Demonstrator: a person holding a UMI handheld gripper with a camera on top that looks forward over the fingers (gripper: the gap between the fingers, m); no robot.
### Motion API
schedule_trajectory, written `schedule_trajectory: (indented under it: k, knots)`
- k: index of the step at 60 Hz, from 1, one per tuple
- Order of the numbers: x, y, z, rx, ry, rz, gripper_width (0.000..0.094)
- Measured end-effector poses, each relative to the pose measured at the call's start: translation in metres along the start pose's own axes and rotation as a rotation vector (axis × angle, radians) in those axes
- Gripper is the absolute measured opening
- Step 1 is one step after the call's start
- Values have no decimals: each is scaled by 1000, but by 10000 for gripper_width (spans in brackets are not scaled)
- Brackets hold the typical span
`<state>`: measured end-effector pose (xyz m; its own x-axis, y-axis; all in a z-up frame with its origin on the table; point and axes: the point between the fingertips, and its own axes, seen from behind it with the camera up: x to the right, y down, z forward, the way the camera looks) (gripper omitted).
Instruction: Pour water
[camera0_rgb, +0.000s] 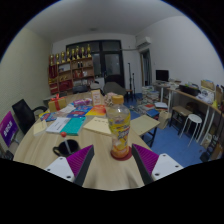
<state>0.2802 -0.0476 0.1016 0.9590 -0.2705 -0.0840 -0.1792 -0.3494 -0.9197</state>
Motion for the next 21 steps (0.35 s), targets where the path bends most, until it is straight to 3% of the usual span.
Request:
schedule_trajectory:
  k: [21]
  knots:
    - [-90, 4, -203, -89, 129, 1, 831]
